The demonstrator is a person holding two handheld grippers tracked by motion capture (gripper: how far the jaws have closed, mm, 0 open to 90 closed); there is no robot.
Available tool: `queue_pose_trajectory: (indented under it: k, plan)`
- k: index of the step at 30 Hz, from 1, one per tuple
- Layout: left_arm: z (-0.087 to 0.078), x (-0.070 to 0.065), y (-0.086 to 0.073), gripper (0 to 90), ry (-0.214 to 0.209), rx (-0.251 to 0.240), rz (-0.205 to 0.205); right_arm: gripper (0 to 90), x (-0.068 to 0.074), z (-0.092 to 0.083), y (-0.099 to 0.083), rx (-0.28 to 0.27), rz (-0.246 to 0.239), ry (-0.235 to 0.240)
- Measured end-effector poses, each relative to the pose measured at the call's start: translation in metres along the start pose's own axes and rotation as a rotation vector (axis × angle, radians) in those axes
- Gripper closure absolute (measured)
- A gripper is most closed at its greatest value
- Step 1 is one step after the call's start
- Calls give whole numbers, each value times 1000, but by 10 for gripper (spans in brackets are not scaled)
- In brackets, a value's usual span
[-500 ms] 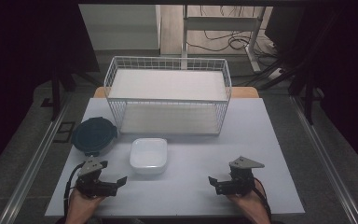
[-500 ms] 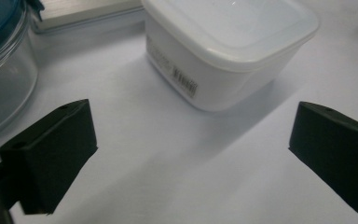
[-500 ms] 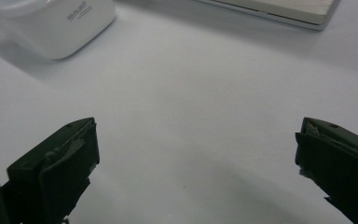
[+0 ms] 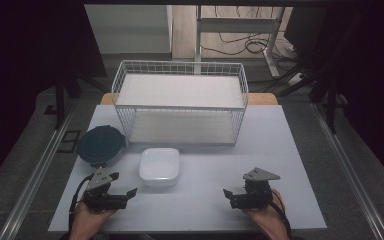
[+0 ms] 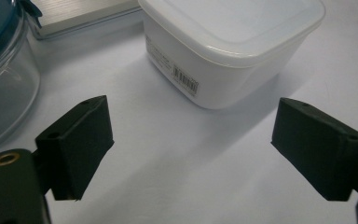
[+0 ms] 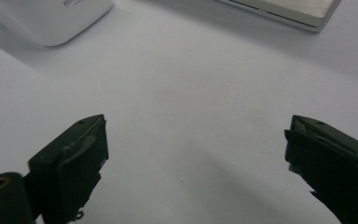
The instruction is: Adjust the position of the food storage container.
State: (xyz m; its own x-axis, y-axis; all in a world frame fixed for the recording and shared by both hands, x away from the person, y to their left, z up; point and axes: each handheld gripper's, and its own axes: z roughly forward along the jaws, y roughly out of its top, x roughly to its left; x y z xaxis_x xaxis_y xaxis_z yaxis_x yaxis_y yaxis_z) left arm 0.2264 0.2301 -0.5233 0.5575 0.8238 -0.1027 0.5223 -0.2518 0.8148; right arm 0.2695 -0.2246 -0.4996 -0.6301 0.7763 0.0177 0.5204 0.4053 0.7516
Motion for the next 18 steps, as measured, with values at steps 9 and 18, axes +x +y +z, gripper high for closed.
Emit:
queue_pose_trajectory:
  k: [9,18]
  plan:
    - [-4,2,3,267,1,-34,-29,150,0,-1,3,-2,-15,-24]
    - [-2,6,10,536,-1,-29,-64,293,2,-4,9,-25,-7,12]
